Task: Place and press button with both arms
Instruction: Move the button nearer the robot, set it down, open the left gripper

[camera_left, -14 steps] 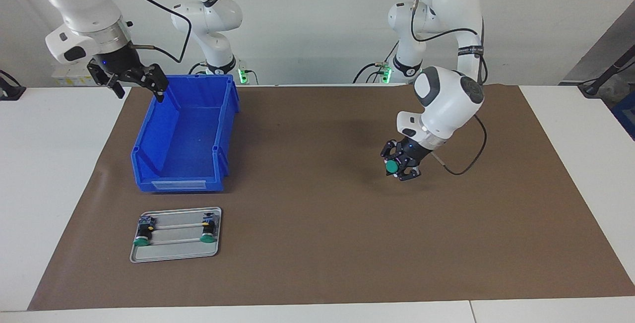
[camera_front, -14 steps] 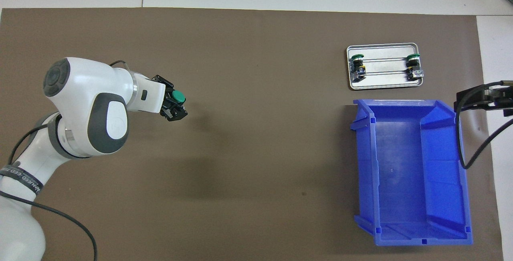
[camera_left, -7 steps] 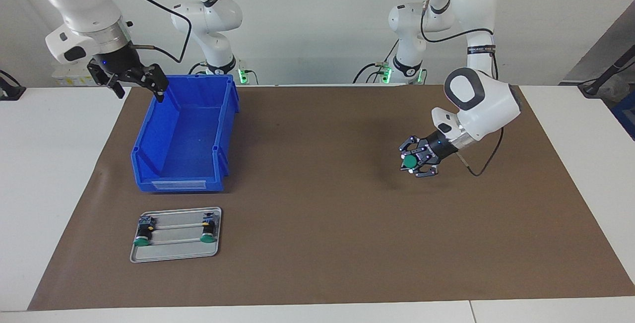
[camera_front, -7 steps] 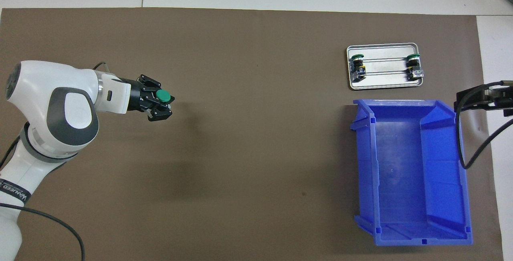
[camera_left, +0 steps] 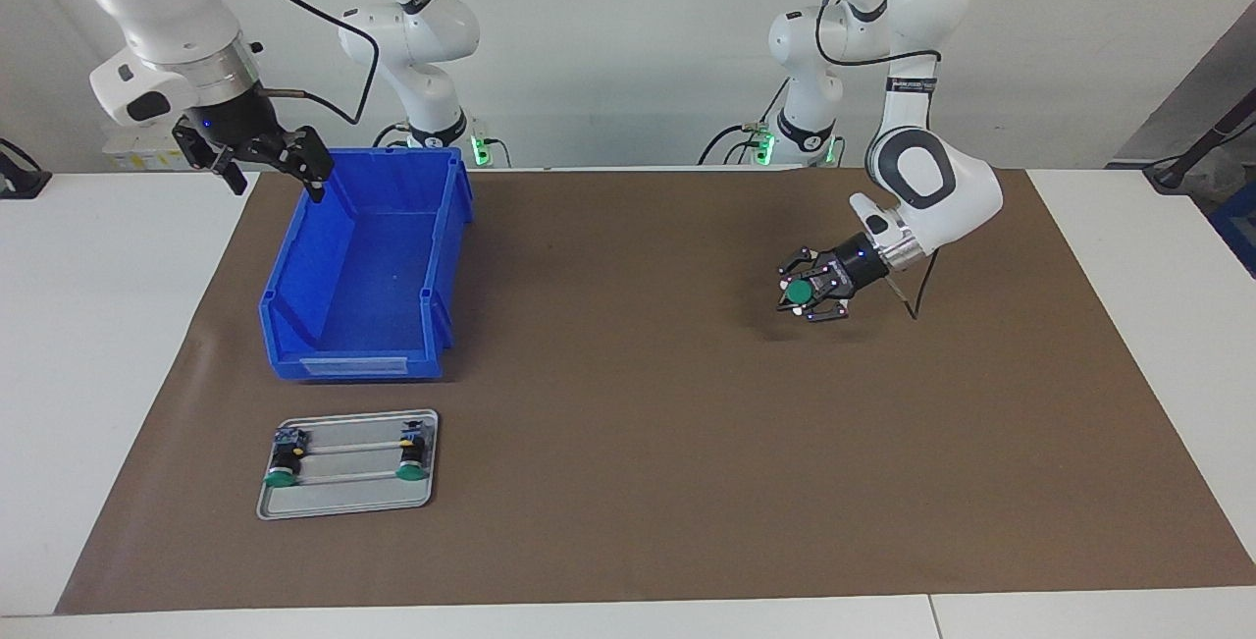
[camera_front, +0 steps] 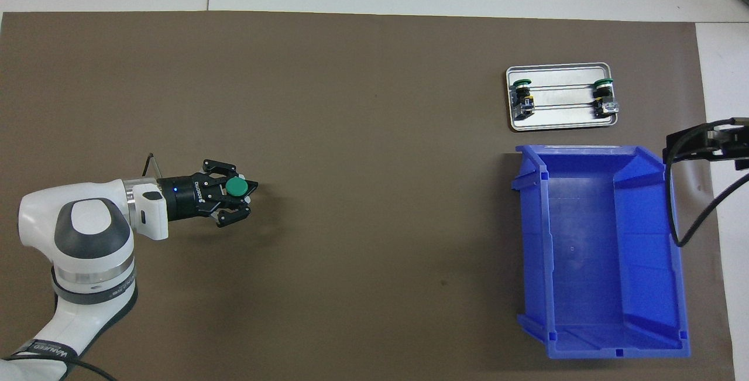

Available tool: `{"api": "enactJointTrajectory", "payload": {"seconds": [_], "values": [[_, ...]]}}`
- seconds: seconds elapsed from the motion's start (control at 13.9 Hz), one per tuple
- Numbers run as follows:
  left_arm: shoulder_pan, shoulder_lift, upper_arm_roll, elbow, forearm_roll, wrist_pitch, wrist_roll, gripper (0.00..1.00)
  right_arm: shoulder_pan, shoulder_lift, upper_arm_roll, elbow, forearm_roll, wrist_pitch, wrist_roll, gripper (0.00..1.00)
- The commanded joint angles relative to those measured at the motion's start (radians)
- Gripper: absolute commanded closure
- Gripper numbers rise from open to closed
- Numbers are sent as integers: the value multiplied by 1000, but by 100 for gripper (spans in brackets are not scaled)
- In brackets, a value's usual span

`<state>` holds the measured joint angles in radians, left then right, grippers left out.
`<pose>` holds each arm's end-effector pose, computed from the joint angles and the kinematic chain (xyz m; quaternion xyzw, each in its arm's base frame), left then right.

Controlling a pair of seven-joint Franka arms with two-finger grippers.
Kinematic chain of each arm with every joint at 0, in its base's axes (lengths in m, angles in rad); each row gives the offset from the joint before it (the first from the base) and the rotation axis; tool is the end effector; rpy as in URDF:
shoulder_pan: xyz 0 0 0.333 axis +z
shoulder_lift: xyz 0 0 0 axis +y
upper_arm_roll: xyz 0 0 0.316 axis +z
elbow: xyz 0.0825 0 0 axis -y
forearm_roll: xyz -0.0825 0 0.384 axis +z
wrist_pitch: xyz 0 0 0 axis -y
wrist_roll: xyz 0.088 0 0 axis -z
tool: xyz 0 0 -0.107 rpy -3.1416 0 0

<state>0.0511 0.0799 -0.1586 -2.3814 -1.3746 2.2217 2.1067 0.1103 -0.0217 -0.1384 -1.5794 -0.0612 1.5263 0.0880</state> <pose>0.4870 -0.0843 0.2870 0.7367 -0.4863 0.3360 0.3285 0.5427 -0.0229 0.6286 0.9977 -0.0588 -0.0149 0.0296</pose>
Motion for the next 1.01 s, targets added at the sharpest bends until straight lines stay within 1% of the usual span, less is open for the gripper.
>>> {"api": "enactJointTrajectory", "payload": {"seconds": [0.0, 0.07, 0.22, 0.36, 0.5, 0.58, 0.65, 0.72, 0.79, 0.94], "values": [[-8, -20, 2, -71, -122, -22, 183, 100, -11, -20, 8, -19, 12, -5, -19, 0], [-7, -23, 4, -85, -124, -55, 203, 100, -11, -20, 8, -19, 12, -5, -19, 0], [-10, -23, 2, -119, -141, -79, 251, 100, -11, -20, 8, -19, 12, -5, -19, 0], [-17, -19, 2, -143, -208, -161, 300, 100, -11, -20, 8, -19, 12, -3, -19, 0], [-17, -12, 2, -162, -257, -194, 352, 100, -11, -20, 8, -19, 12, -5, -19, 0], [-17, -6, 2, -173, -271, -212, 361, 98, -11, -20, 8, -19, 12, -5, -19, 0], [-20, 15, 1, -174, -291, -226, 387, 93, -11, -20, 8, -19, 12, -5, -19, 0], [-36, 36, 1, -174, -326, -225, 424, 93, -11, -20, 8, -19, 12, -3, -19, 0], [-58, 43, 2, -174, -363, -220, 450, 93, -11, -20, 8, -19, 12, -5, -19, 0], [-74, 49, 1, -170, -434, -220, 461, 87, -11, -20, 8, -19, 12, -5, -19, 0]]}}
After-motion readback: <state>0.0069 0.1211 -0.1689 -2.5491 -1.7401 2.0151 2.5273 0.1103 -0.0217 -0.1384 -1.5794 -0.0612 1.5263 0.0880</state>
